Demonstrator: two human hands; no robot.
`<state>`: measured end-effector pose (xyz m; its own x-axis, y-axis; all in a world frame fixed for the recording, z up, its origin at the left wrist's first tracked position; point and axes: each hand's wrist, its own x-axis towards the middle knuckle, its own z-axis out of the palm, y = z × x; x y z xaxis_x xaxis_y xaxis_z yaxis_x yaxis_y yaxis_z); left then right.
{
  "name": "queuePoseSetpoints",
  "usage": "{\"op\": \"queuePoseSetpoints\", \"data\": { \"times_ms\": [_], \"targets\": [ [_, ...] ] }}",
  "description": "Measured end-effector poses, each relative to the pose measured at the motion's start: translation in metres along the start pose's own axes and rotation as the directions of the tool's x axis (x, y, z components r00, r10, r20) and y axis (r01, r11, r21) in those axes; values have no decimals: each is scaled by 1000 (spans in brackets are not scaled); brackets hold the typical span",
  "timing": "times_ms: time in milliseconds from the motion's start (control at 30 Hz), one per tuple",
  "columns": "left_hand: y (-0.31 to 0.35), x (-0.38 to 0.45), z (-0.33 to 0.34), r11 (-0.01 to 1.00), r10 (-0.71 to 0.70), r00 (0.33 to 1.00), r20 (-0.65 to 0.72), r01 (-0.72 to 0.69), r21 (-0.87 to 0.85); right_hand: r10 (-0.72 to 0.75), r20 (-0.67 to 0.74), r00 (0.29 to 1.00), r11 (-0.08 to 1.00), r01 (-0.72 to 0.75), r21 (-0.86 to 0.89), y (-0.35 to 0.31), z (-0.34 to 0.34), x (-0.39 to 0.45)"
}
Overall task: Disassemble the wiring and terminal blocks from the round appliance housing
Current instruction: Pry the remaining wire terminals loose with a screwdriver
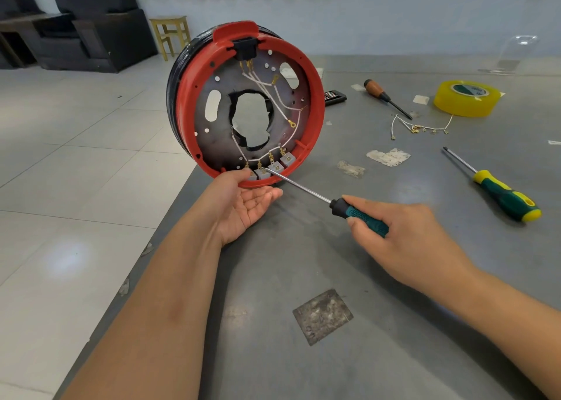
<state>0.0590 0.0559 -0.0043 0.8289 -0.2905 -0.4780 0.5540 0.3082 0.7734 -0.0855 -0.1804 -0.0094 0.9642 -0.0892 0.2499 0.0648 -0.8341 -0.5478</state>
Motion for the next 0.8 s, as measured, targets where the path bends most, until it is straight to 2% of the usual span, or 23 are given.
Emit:
{"op": "queuePoseSetpoints", "data": {
  "times_ms": [233, 467, 600, 800],
  "targets": [
    [3, 1, -6, 998, -26, 998, 53, 29, -56, -38, -9, 999, 999, 39, 23, -1, 7, -1],
    [4, 1, -9, 998, -36, 995, 89, 40, -42, -60, -71, 996, 977, 73, 199, 13, 3, 4],
    [2, 1, -7, 999, -36, 996, 77, 34, 30, -48, -103, 994, 974, 69, 214, 25, -8, 13],
    [0, -2, 0, 967, -51, 998, 36, 41, 250, -51, -92, 994, 964, 73, 257, 43, -13, 23]
  ]
}}
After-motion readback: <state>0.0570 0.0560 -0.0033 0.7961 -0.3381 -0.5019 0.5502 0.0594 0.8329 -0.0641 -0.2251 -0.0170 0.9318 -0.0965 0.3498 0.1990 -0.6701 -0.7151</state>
